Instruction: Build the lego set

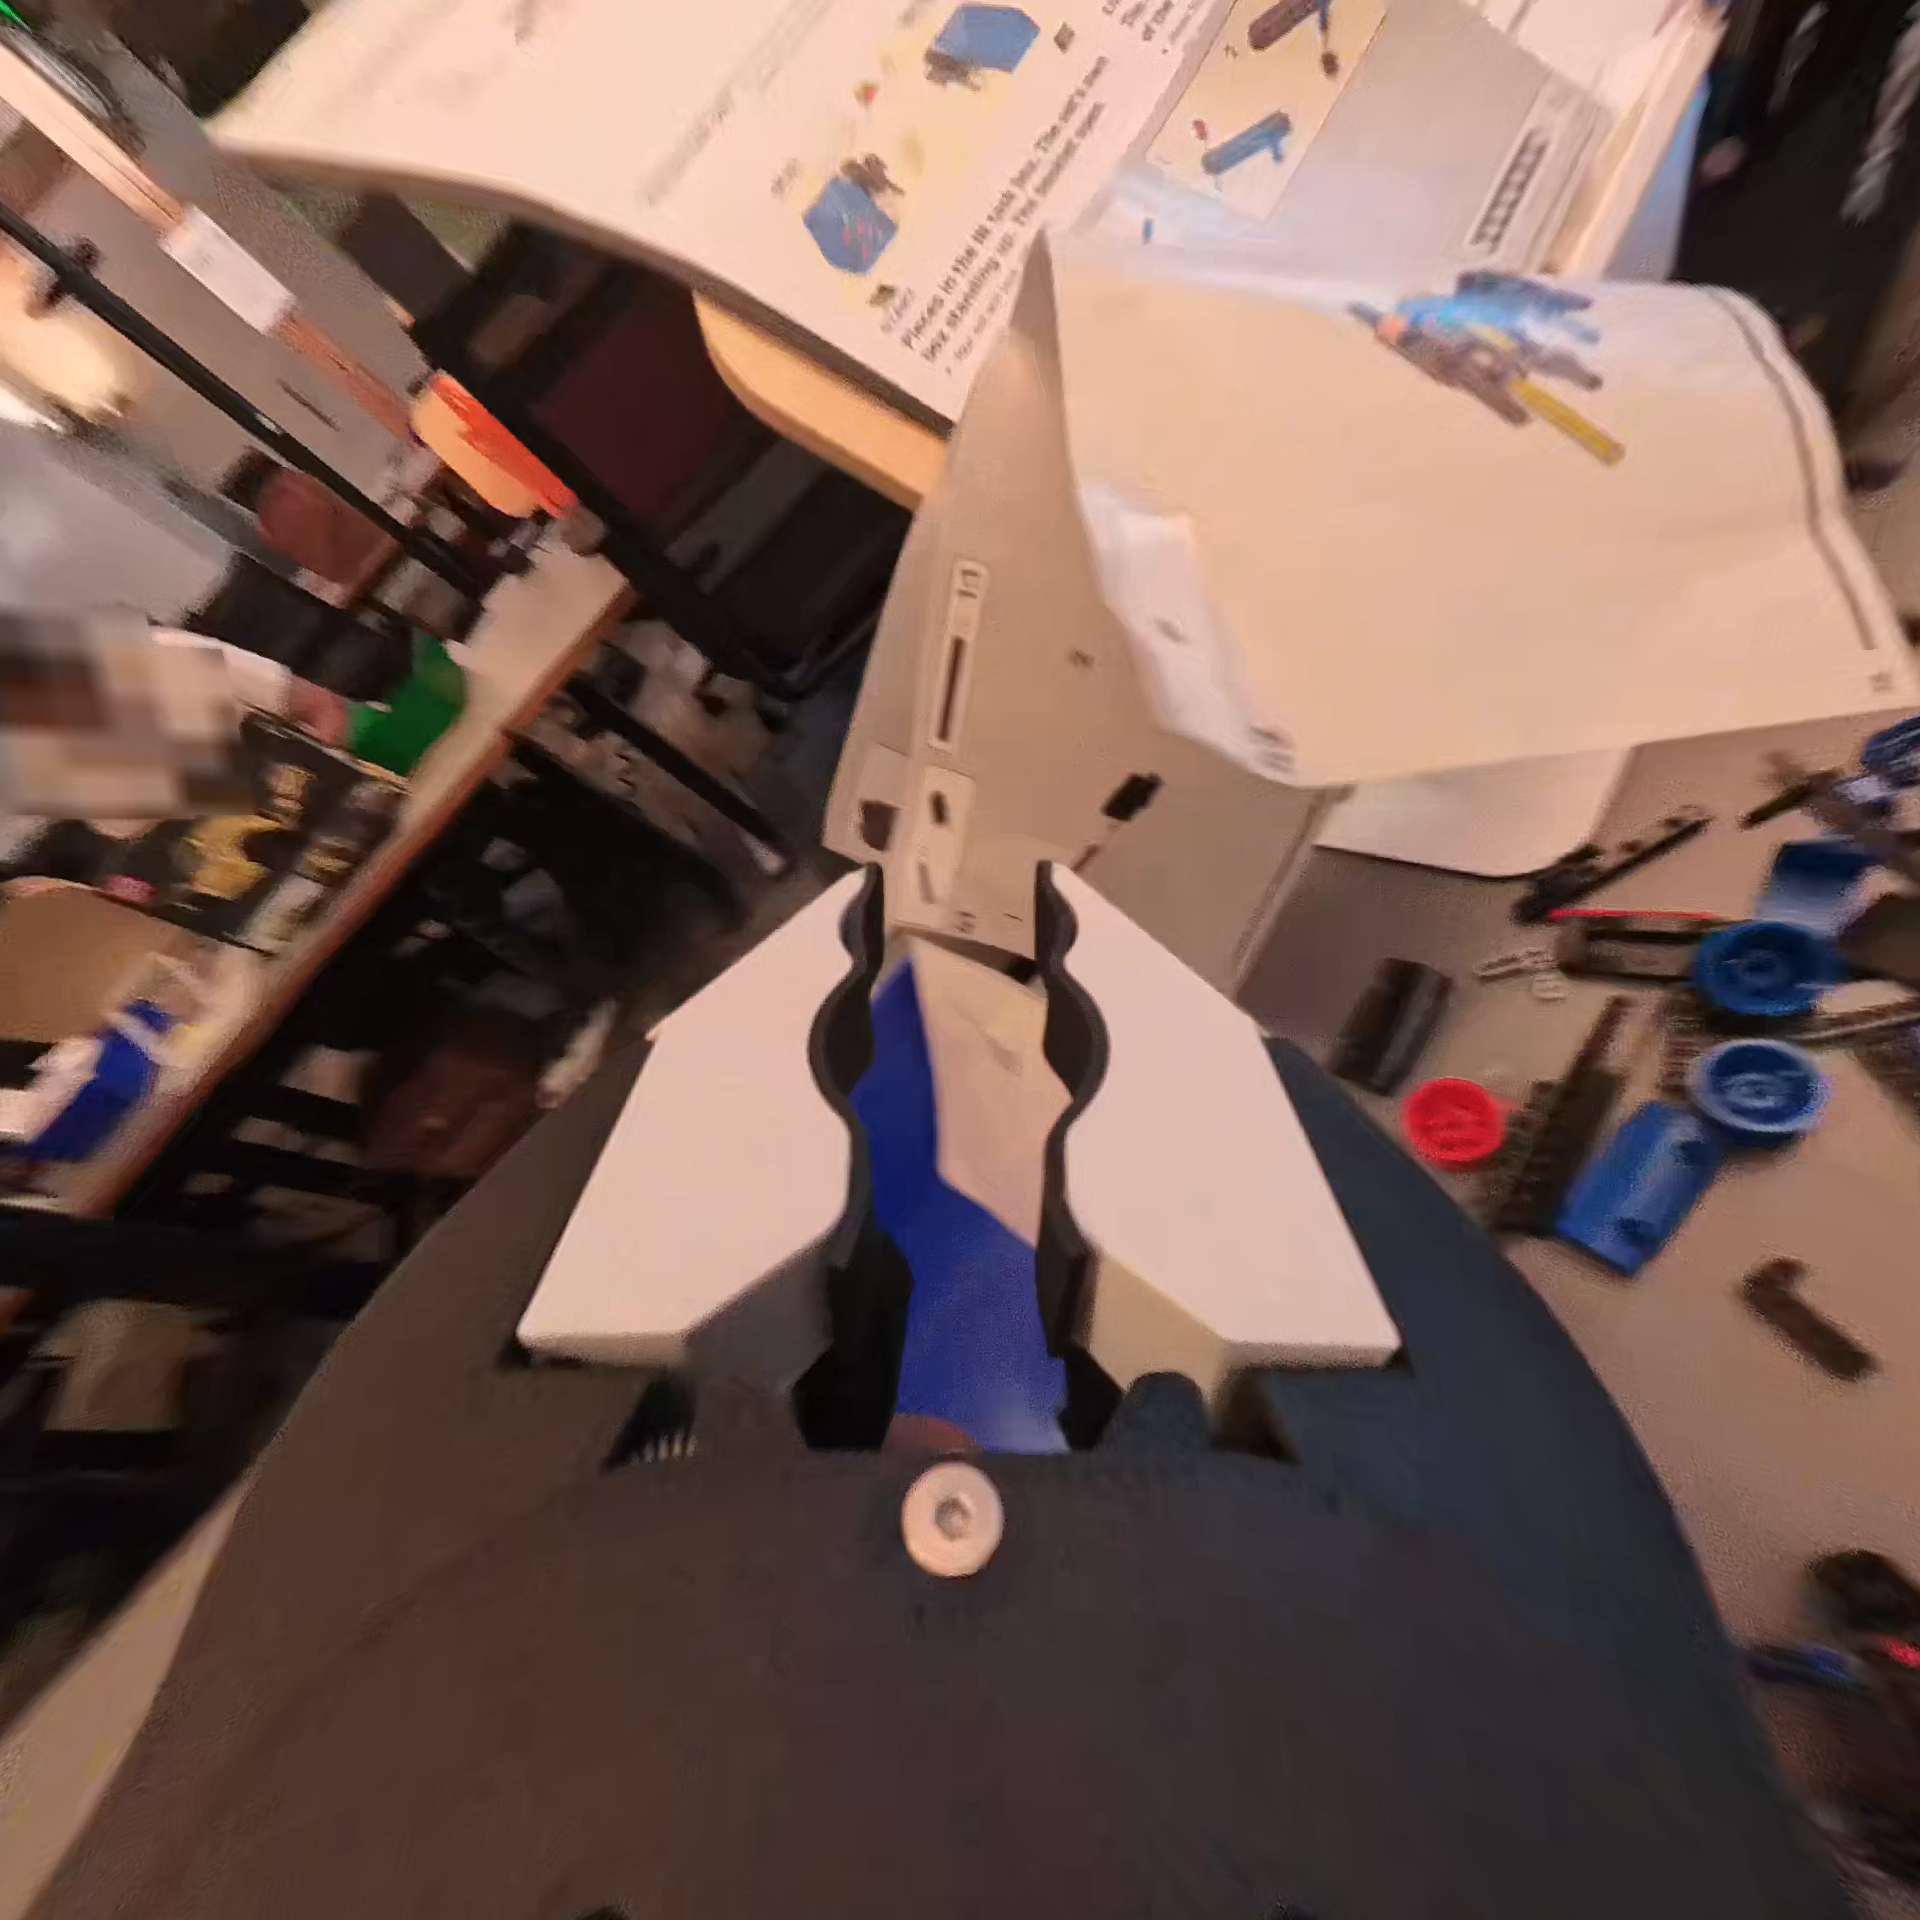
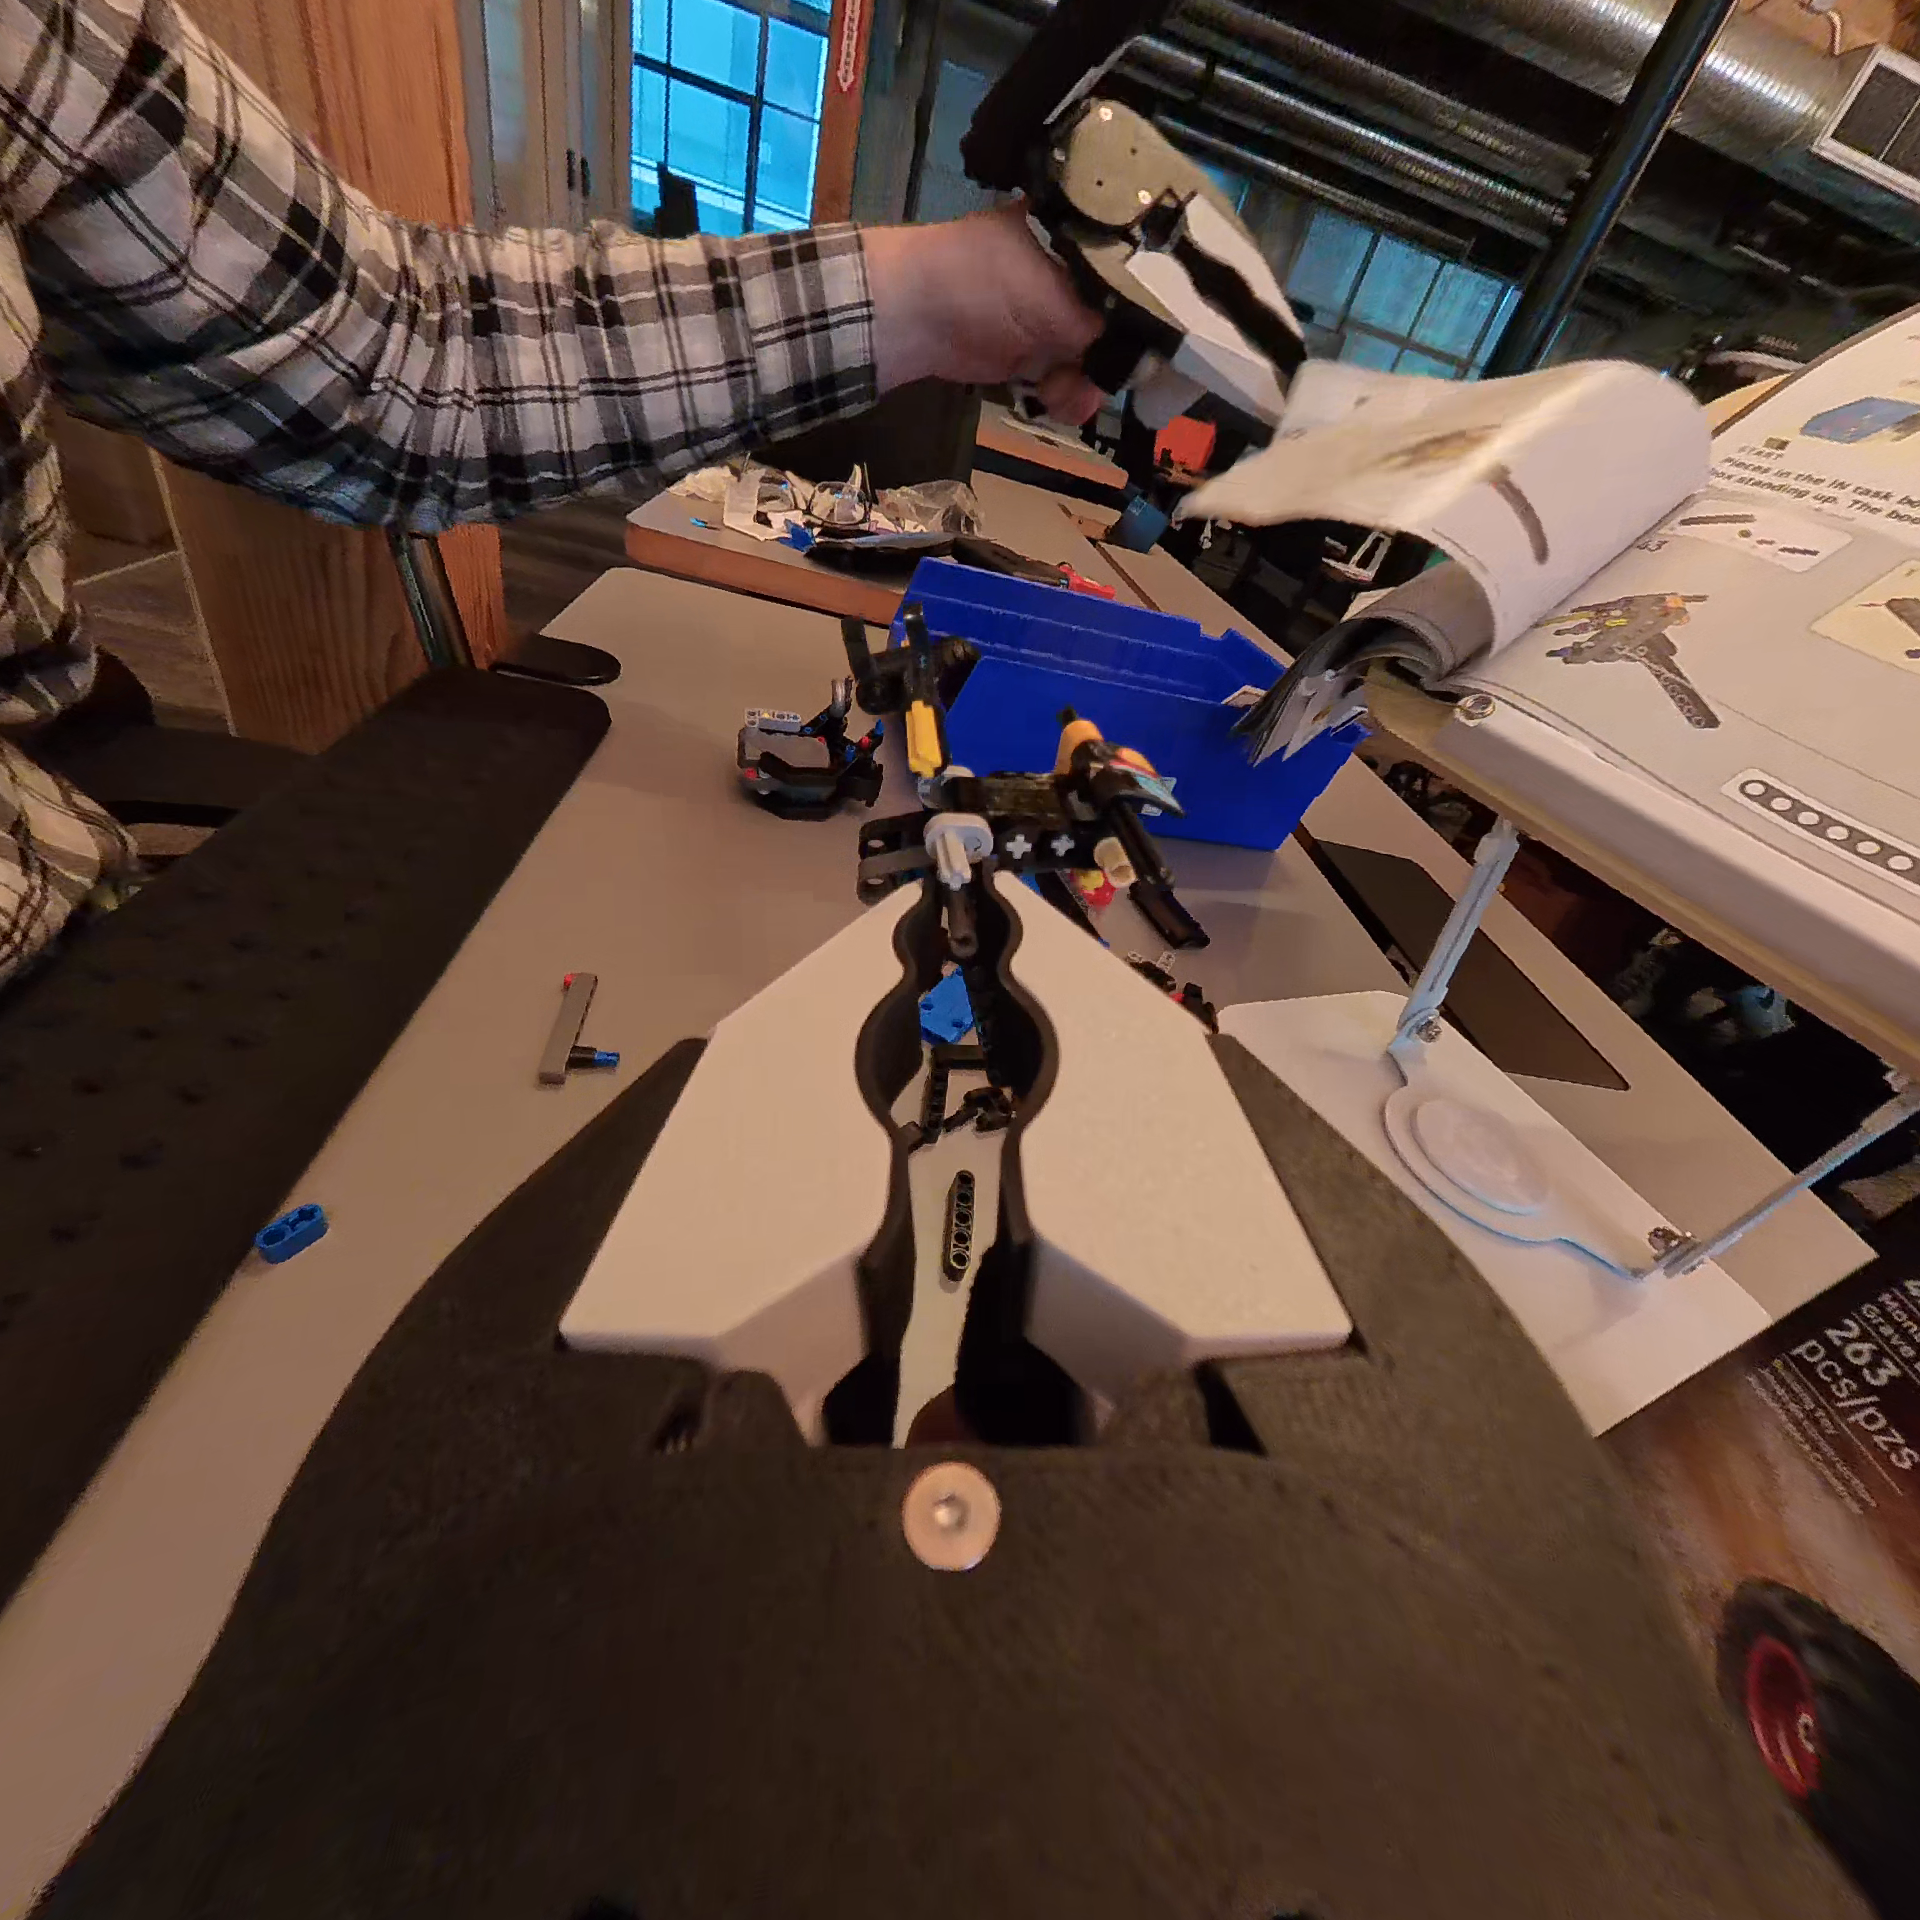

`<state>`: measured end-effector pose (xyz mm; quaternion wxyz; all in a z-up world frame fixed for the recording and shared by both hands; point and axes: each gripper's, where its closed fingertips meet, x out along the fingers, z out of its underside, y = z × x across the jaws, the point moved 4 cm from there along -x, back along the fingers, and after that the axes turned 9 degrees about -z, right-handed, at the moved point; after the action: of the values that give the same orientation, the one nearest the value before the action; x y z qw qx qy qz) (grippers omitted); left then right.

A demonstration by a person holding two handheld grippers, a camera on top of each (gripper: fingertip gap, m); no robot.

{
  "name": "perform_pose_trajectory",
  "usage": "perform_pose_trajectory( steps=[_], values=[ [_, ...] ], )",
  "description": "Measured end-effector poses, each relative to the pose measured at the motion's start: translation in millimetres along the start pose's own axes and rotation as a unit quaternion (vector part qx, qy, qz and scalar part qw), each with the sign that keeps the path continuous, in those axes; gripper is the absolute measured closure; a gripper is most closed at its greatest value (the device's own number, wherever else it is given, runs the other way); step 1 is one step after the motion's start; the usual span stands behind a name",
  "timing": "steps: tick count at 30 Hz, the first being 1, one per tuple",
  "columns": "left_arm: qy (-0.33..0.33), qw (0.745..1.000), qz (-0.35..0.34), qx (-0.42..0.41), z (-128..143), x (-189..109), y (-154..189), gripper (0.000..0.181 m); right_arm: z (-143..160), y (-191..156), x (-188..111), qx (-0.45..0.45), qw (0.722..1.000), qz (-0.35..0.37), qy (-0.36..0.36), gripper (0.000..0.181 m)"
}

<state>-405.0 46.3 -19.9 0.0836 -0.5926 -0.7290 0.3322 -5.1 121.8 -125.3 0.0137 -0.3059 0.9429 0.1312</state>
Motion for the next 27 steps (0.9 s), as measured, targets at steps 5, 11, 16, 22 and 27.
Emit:
perform_pose_trajectory(
  steps=[5,11,16,22,27],
  values=[
    [0.017,0.99,0.068,-0.124,15,-3,13,0.142,3,-1,2,0.0,1.0,-0.001,-0.007,0.178],
    [0.029,0.979,0.093,-0.179,18,-3,22,0.129,5,0,3,-0.004,1.0,0.004,-0.014,0.178],
    [-0.006,0.988,0.094,-0.122,23,-5,46,0.129,6,1,5,-0.021,0.999,0.018,-0.037,0.178],
    [0.022,0.995,0.097,-0.027,7,-29,94,0.134,10,-1,11,-0.039,0.997,0.024,-0.065,0.178],
    [0.026,0.989,0.144,0.018,-2,-59,147,0.134,9,-2,11,-0.056,0.995,0.031,-0.079,0.178]
  ],
)
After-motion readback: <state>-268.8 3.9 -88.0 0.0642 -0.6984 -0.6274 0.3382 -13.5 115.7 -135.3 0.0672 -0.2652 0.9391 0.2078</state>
